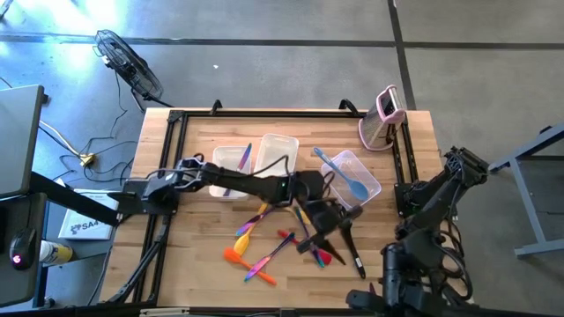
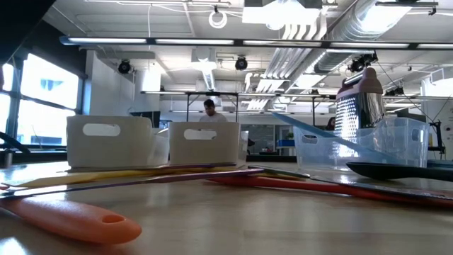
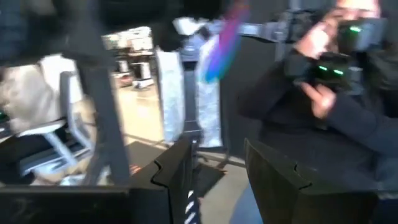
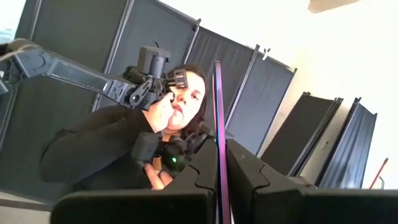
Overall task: Pick & Place Kitchen Items
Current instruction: Put the blue table knife into the left white bin
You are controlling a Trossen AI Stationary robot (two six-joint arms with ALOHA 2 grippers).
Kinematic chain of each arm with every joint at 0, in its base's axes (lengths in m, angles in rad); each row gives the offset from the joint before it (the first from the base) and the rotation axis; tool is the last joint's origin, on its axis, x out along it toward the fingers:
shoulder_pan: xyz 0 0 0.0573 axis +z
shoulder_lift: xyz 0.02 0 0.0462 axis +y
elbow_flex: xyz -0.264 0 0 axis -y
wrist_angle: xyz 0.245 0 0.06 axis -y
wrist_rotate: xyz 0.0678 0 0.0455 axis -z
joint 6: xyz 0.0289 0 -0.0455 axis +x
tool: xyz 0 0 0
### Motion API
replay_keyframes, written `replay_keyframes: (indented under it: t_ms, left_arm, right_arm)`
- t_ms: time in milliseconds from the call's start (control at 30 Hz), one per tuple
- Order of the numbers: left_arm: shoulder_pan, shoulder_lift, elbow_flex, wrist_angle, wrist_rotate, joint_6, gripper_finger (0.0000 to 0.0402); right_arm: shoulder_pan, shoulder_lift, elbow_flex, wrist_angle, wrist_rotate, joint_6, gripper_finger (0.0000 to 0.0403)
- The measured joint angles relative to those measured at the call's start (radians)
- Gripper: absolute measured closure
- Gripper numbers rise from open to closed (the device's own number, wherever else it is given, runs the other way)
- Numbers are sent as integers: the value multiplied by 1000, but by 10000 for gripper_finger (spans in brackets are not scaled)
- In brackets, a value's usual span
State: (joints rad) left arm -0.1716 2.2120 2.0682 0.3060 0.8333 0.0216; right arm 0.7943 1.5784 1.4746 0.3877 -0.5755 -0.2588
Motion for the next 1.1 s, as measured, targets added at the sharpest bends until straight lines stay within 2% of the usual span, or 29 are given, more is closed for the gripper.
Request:
replay_keyframes:
  t_ms: [233, 400, 733, 967, 1100]
  left_arm:
    - [8, 0, 0, 21, 6, 113, 261]
    - [8, 0, 0, 98, 69, 181, 261]
    - [3, 0, 0, 120, 70, 306, 261]
    - [-16, 0, -1, 41, -126, 406, 261]
    - [-28, 0, -1, 30, -312, 478, 261]
  right_arm:
    - [-7, 0, 0, -19, 34, 9, 398]
    - [-11, 1, 0, 9, 43, 16, 398]
    - [-58, 18, 0, 73, 70, 21, 398]
    - [-82, 31, 0, 82, 110, 48, 398]
    - [-81, 31, 0, 80, 222, 47, 398]
